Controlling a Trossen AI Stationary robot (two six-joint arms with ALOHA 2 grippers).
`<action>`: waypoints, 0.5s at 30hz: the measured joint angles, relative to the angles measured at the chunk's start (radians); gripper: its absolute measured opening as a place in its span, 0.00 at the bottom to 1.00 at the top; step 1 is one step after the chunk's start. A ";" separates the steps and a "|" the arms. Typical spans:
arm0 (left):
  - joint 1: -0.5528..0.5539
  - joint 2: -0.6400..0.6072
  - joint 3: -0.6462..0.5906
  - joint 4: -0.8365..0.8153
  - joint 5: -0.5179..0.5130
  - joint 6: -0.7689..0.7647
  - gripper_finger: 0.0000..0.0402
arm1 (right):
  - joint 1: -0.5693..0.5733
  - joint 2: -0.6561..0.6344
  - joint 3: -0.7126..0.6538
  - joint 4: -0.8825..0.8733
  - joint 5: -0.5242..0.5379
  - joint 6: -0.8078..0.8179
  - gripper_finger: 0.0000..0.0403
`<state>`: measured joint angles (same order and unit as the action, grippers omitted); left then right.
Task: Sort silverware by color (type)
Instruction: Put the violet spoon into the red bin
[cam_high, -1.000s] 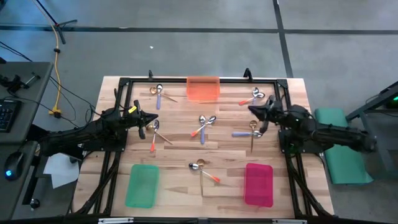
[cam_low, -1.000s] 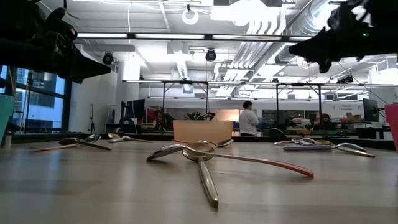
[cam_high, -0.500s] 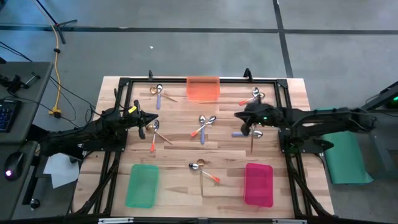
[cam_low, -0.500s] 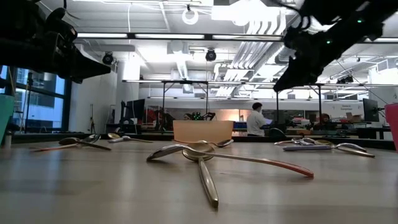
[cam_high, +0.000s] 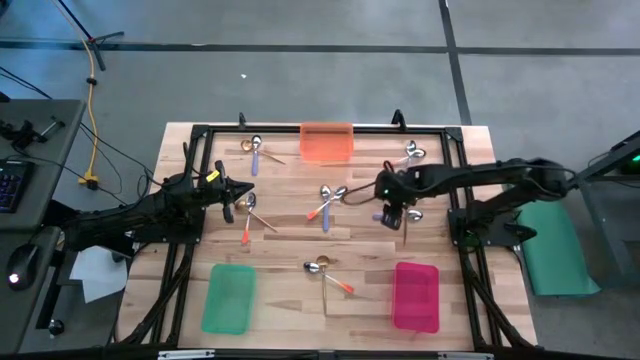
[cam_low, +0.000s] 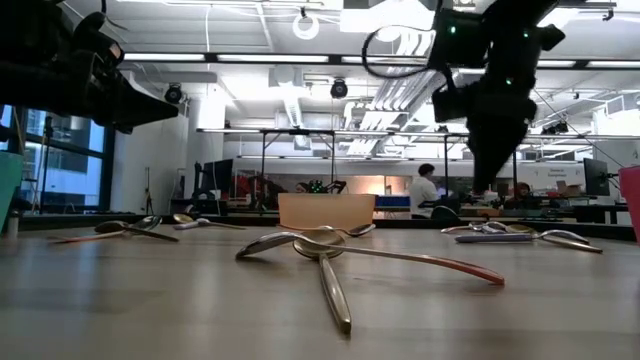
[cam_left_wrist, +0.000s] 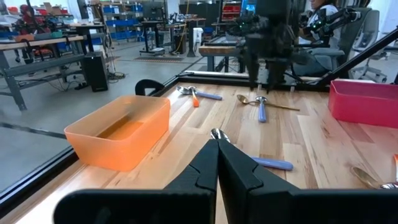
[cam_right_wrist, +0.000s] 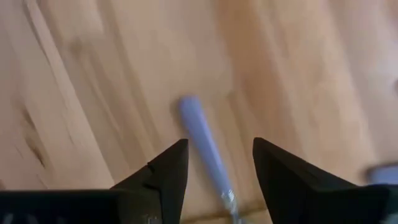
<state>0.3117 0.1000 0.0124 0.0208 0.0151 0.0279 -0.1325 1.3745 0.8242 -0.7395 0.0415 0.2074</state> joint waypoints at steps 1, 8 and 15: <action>0.000 0.000 0.000 0.000 0.000 0.000 0.00 | 0.011 0.018 0.000 -0.014 -0.002 -0.005 0.41; 0.000 0.000 0.000 0.000 -0.001 0.001 0.00 | 0.027 0.129 0.000 -0.064 0.018 -0.008 0.37; 0.000 0.000 0.000 0.000 -0.001 0.001 0.00 | 0.014 0.236 0.000 -0.056 0.019 -0.028 0.33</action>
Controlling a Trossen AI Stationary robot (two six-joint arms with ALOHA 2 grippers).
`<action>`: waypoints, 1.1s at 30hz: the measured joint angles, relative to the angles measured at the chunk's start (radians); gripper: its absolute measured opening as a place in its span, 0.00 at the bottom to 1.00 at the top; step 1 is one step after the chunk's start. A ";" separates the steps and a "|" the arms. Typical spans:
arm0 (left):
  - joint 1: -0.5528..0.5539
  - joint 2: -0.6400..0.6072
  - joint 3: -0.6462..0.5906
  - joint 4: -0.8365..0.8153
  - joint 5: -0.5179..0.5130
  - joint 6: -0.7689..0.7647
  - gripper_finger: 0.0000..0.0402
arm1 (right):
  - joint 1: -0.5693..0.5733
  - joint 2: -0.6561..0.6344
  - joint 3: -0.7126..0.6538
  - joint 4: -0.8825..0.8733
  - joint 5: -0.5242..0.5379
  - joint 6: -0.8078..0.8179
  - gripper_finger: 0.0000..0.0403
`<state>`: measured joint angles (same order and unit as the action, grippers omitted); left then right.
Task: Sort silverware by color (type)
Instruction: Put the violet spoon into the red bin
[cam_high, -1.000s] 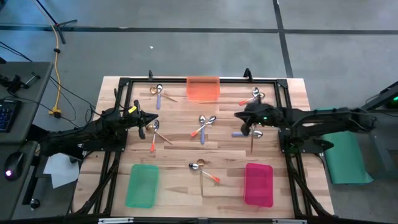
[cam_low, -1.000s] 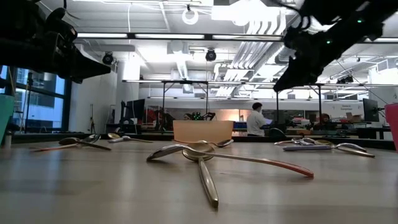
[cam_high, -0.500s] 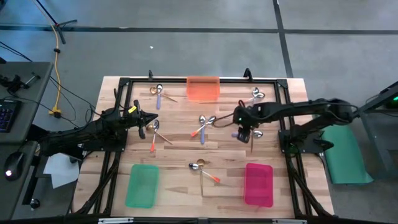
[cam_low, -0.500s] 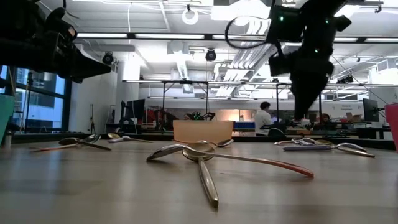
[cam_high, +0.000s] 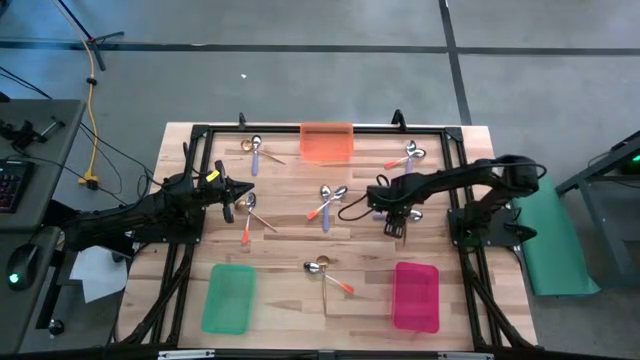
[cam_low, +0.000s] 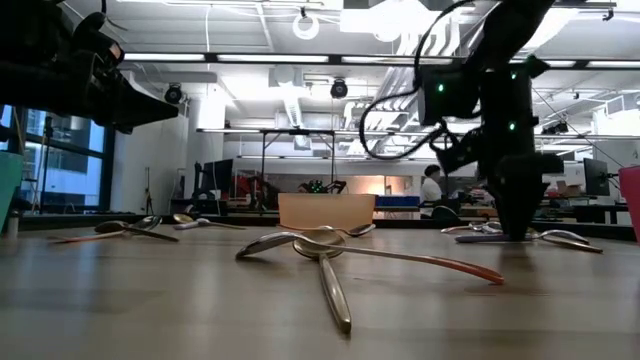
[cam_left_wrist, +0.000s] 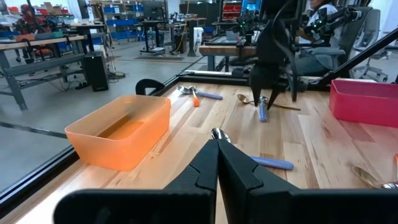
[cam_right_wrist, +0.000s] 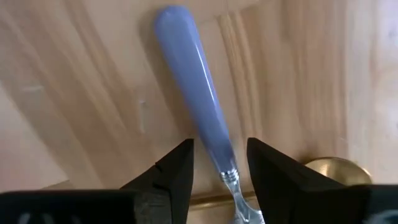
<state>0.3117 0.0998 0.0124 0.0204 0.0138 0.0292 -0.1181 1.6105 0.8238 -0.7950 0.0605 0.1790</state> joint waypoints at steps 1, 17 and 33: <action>0.000 0.000 0.000 0.000 0.000 0.000 0.00 | 0.000 0.013 0.002 0.004 -0.001 -0.002 0.33; 0.000 0.000 0.000 -0.001 0.000 0.000 0.00 | -0.018 0.059 0.003 0.010 -0.019 0.038 0.08; 0.000 0.000 0.000 -0.001 0.000 0.000 0.00 | 0.001 0.070 0.297 -0.234 0.002 0.250 0.02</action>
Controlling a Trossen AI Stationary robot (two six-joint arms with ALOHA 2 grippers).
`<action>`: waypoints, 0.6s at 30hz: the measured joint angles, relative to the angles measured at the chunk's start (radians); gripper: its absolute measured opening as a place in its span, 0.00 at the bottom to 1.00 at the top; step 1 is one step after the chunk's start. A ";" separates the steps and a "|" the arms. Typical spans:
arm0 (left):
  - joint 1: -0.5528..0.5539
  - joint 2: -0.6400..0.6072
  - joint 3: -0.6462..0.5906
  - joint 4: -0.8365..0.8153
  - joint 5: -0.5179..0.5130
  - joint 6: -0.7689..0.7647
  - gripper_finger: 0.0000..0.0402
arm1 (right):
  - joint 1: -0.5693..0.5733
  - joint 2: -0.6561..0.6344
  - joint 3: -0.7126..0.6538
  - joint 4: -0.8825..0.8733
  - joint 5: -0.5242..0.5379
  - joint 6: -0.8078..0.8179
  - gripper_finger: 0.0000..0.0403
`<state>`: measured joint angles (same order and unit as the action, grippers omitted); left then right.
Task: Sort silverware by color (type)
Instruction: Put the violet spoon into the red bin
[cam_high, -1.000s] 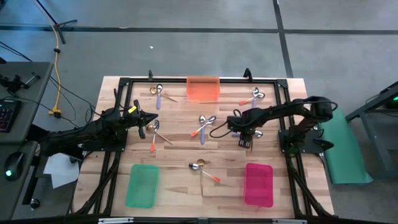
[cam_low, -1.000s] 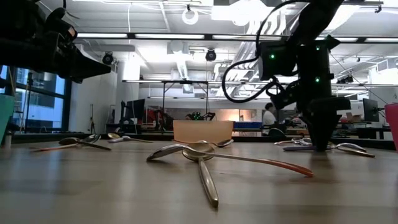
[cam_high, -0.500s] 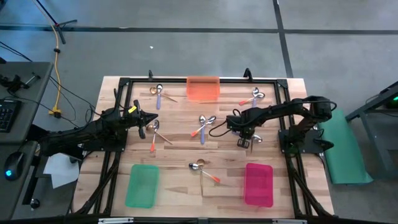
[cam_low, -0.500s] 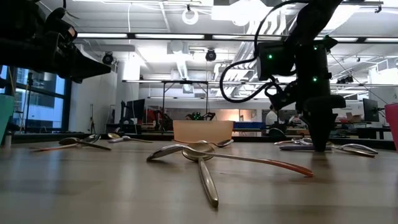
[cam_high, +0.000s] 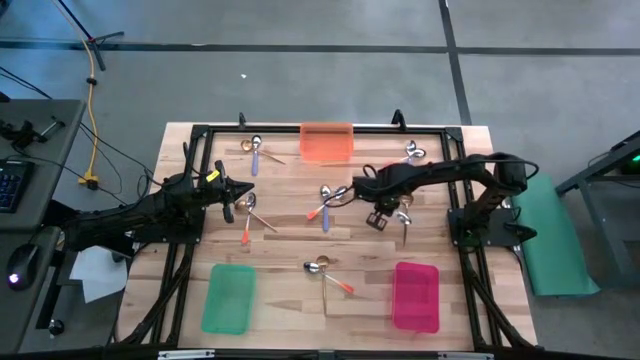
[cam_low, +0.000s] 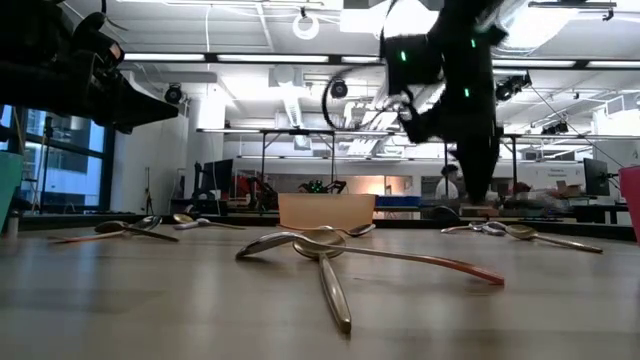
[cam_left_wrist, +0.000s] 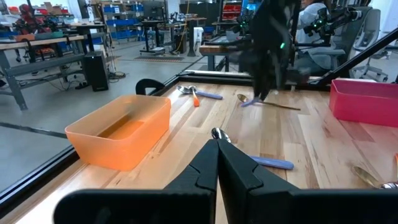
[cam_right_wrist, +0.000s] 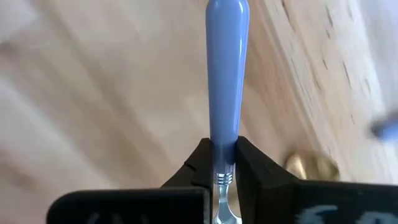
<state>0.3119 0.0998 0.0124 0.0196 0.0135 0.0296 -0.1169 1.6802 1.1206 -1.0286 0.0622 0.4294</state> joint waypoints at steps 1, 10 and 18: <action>0.000 0.000 0.000 0.000 0.000 0.000 0.00 | 0.013 0.000 0.041 -0.028 -0.007 0.031 0.02; 0.000 0.000 0.000 0.000 0.000 0.000 0.00 | 0.233 -0.004 0.304 -0.168 -0.214 0.545 0.02; 0.000 0.000 0.000 0.000 0.000 0.000 0.00 | 0.538 -0.004 0.294 -0.188 -0.255 1.018 0.02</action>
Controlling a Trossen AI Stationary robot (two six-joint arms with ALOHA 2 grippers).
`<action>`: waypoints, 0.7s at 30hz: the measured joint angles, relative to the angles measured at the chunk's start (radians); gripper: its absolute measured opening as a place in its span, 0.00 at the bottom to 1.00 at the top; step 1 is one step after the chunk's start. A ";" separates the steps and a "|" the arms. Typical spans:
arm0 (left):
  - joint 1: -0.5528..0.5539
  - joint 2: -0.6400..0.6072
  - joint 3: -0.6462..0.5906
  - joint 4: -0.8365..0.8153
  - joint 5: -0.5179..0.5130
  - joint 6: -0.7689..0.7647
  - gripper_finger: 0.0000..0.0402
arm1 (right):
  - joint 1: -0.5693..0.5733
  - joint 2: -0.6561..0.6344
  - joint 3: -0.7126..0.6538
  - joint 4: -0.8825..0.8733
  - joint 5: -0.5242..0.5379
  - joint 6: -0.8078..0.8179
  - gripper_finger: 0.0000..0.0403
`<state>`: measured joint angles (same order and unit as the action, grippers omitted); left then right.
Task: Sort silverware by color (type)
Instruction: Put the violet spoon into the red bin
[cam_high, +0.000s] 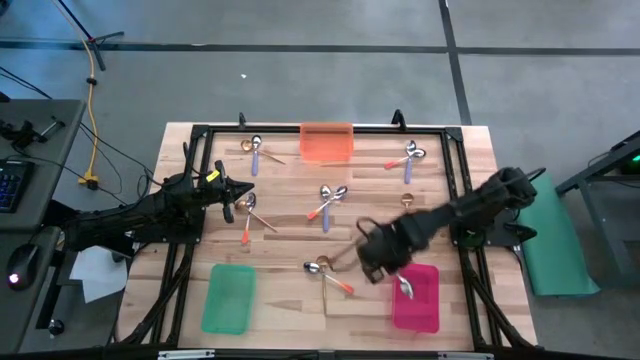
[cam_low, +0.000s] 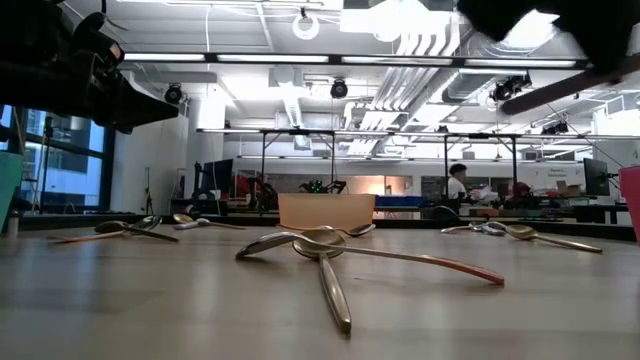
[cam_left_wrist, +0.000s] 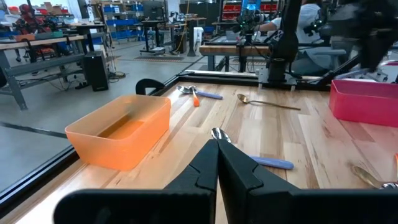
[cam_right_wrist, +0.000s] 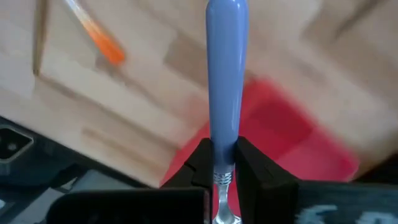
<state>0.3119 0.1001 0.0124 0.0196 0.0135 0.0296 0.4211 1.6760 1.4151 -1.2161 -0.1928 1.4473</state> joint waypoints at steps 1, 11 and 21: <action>0.000 0.000 0.000 0.000 0.000 0.000 0.00 | 0.033 0.000 0.000 0.006 0.001 0.055 0.02; 0.000 0.000 0.000 0.000 0.000 0.000 0.00 | 0.237 -0.001 -0.013 -0.014 0.137 0.434 0.02; 0.000 0.000 0.000 0.000 0.000 0.000 0.00 | 0.307 -0.001 -0.197 0.163 0.110 0.563 0.02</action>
<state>0.3115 0.0998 0.0124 0.0196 0.0135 0.0296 0.7278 1.6752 1.2184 -1.0529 -0.0826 2.0100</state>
